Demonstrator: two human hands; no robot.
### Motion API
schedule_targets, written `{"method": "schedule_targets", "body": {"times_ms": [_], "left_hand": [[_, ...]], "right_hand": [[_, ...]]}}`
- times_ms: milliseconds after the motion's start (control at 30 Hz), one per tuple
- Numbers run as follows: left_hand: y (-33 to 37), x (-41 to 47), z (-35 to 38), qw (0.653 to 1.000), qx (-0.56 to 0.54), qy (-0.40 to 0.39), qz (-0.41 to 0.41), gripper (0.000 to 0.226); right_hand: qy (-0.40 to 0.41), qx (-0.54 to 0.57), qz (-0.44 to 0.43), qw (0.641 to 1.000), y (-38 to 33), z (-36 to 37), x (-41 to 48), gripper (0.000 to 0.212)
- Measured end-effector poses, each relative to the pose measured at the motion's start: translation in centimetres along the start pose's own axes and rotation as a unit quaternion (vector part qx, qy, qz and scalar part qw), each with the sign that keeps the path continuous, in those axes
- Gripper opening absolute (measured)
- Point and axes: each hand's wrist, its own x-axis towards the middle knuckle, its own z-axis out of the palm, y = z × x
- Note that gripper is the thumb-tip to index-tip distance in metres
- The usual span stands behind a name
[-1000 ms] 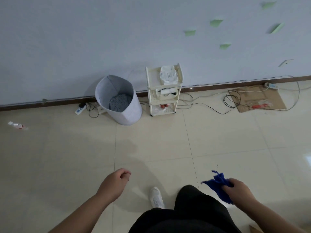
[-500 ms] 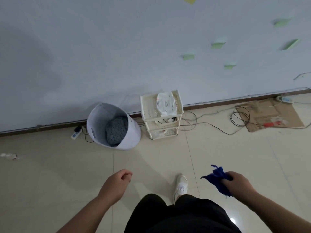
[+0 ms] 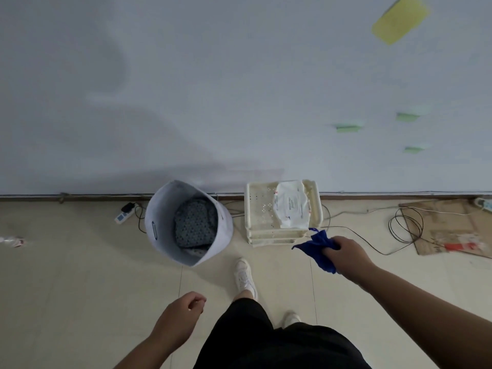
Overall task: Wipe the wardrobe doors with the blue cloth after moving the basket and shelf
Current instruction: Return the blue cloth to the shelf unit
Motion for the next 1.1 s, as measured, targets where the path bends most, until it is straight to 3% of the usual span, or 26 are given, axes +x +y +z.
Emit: {"method": "schedule_targets", "body": {"times_ms": [200, 367, 567, 733, 933, 1100], "left_hand": [[3.1, 8.3, -5.8, 0.997, 0.062, -0.033, 0.021, 0.016], [5.7, 13.3, -7.9, 0.998, 0.029, -0.043, 0.019, 0.013], [5.6, 16.2, -5.5, 0.999, -0.009, -0.049, -0.016, 0.014], [3.4, 16.4, -1.7, 0.996, -0.03, -0.065, -0.057, 0.016], [1.4, 16.6, 1.3, 0.992, -0.028, -0.082, -0.093, 0.017], [1.6, 18.1, 1.9, 0.992, -0.028, -0.083, -0.095, 0.017]], "right_hand": [[-0.02, -0.008, 0.027, 0.999, -5.1, 2.4, 5.2, 0.01], [-0.029, -0.016, 0.024, 0.999, -8.6, 4.0, 10.1, 0.011], [-0.008, -0.041, -0.025, 0.999, -11.2, 7.7, 17.8, 0.001], [0.002, -0.084, -0.065, 0.994, -11.5, 12.1, 24.1, 0.018], [-0.028, -0.159, -0.087, 0.983, -9.7, 16.5, 28.2, 0.018], [-0.036, -0.184, -0.092, 0.978, -8.4, 18.0, 29.1, 0.029]]}}
